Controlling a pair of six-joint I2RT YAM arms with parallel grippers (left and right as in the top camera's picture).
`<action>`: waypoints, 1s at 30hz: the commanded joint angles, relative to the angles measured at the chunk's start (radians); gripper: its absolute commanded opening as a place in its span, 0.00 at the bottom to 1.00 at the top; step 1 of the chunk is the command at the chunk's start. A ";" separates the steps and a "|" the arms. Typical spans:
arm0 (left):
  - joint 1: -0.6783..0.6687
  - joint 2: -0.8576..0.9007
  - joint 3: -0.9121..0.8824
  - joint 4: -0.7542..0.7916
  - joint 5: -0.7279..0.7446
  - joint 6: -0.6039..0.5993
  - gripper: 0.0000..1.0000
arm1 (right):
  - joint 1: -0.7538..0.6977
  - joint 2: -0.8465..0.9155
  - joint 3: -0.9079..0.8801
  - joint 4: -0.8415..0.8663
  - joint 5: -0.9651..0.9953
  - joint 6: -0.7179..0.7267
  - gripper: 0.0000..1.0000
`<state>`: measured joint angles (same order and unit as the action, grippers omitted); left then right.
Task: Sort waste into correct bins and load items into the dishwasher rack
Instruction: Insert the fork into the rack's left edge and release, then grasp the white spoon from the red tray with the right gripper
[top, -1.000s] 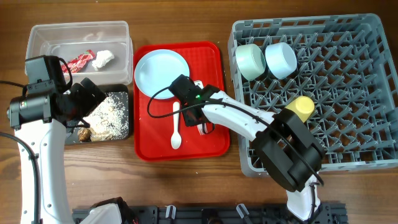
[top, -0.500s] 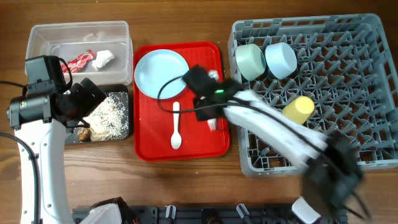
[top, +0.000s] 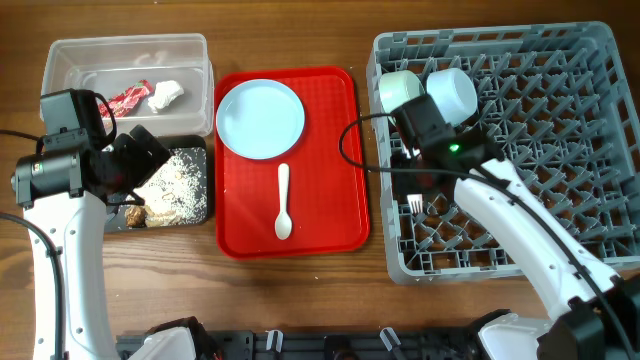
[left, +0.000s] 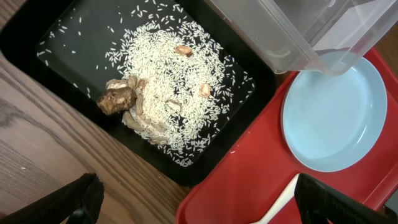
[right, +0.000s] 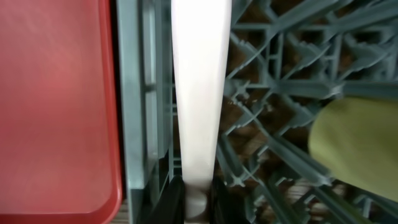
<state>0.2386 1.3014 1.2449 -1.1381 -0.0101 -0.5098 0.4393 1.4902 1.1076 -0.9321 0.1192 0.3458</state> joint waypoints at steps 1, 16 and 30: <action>0.005 -0.005 -0.001 0.000 0.001 0.005 1.00 | -0.001 0.006 -0.050 0.052 -0.042 -0.002 0.22; 0.005 -0.005 -0.001 0.001 0.001 0.005 1.00 | 0.094 -0.073 0.095 0.245 -0.320 0.022 0.48; 0.005 -0.005 -0.001 0.000 0.001 0.005 1.00 | 0.469 0.408 0.095 0.523 -0.032 0.084 0.60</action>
<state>0.2386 1.3014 1.2449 -1.1378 -0.0101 -0.5098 0.8822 1.8351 1.1919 -0.4458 -0.0257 0.4187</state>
